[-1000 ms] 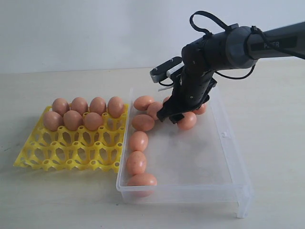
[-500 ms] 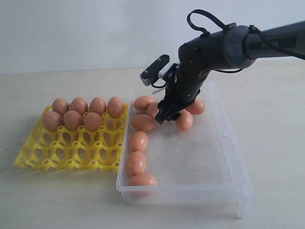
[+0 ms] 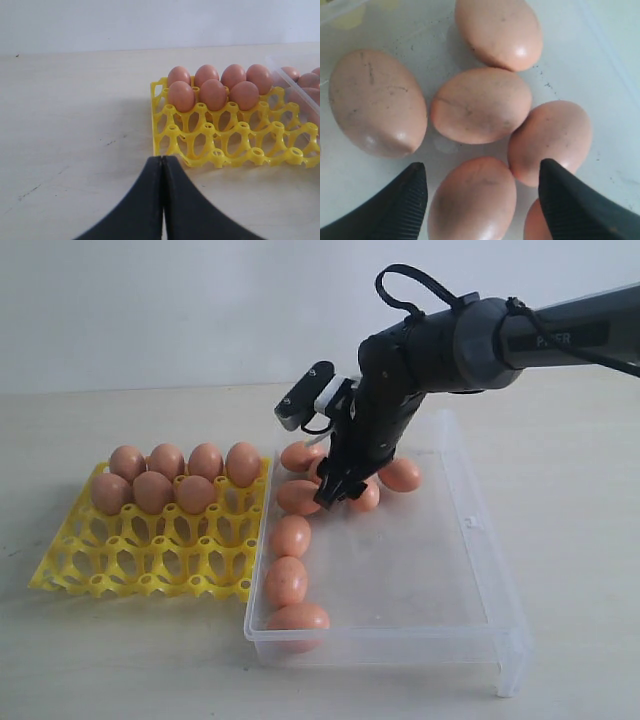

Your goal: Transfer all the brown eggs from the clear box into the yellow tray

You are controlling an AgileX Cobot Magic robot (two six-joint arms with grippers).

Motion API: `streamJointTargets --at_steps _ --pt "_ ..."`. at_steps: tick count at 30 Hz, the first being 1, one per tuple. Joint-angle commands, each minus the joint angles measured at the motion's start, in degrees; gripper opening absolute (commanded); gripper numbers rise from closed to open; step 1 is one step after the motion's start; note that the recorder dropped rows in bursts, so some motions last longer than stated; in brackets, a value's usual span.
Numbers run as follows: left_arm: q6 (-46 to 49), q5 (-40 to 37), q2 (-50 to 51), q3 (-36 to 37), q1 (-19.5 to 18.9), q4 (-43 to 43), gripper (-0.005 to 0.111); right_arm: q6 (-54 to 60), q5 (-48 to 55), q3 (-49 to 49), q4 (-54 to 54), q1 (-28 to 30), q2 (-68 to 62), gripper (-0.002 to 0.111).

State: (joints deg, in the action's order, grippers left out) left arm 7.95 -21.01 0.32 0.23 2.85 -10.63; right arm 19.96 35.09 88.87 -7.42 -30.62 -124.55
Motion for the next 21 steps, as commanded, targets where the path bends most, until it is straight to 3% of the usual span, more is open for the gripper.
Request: streamJointTargets --at_steps 1,8,21 --pt "0.12 0.56 -0.32 -0.23 -0.06 -0.06 0.000 -8.44 0.84 0.55 0.46 0.05 -0.26 0.062" --pt "0.12 0.56 -0.32 -0.23 -0.06 -0.06 0.000 -15.30 1.20 0.55 2.71 0.63 -0.52 0.062" --pt "0.12 0.56 -0.32 -0.23 -0.06 -0.06 0.000 -15.08 -0.98 0.55 6.74 0.63 -6.13 0.062"
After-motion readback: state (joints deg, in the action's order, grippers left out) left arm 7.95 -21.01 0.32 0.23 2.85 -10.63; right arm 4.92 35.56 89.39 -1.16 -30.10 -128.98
